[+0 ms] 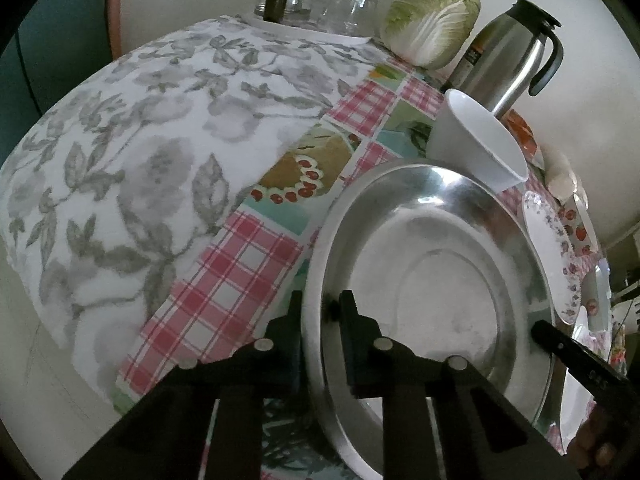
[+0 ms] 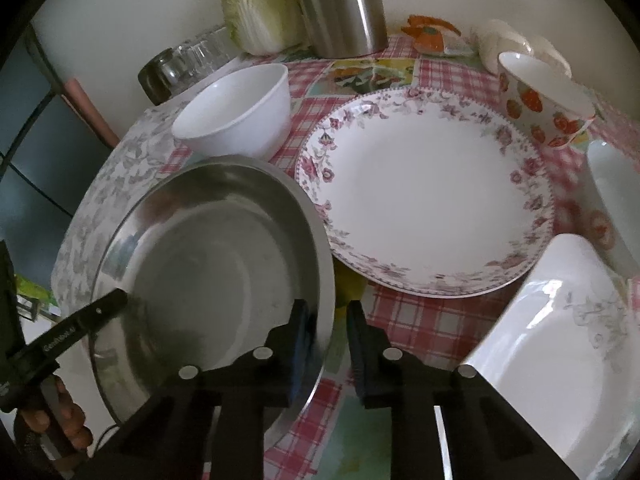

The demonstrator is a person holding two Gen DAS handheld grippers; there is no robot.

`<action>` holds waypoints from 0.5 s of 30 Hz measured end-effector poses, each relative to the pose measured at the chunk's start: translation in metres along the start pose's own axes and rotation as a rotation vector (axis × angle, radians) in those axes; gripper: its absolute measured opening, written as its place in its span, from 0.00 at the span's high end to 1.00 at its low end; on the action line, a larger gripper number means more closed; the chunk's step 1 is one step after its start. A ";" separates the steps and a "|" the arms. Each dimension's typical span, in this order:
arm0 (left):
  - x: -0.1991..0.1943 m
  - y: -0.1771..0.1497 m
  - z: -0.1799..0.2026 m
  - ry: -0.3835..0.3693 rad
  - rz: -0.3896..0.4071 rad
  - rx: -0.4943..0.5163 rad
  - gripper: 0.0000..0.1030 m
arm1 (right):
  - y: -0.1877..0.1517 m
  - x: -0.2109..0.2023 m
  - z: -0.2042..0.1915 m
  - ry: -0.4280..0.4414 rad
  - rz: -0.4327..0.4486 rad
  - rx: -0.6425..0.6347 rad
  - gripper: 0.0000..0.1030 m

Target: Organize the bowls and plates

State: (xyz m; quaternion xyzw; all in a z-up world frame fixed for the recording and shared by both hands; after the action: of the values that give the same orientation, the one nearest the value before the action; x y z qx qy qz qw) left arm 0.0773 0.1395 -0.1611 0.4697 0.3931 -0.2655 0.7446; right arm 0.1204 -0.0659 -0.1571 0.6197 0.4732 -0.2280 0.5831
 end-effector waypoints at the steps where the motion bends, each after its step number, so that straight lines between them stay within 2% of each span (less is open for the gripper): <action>1: 0.000 0.000 0.000 0.003 0.002 0.004 0.84 | 0.000 0.000 -0.002 0.005 -0.001 0.002 0.88; 5: -0.004 -0.002 -0.002 0.001 0.009 -0.008 0.84 | 0.001 -0.008 -0.008 -0.006 0.006 -0.030 0.87; 15: -0.038 0.001 0.001 -0.012 0.057 -0.037 0.84 | 0.008 -0.043 -0.021 0.051 0.066 -0.058 0.87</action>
State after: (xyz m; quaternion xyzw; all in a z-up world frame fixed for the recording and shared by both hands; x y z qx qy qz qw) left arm 0.0575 0.1398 -0.1281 0.4651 0.3800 -0.2395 0.7628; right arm 0.1024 -0.0588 -0.1131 0.6235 0.4736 -0.1791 0.5957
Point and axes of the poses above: each gripper's, at about its wrist camera, not at the fingertips, and x roughly the way its jaws point, z to its right, y to its top, the point moved 10 cm from there along x, roughly the way its jaws point, and after that the axes turned 5 degrees about z, right-handed, at the moved point
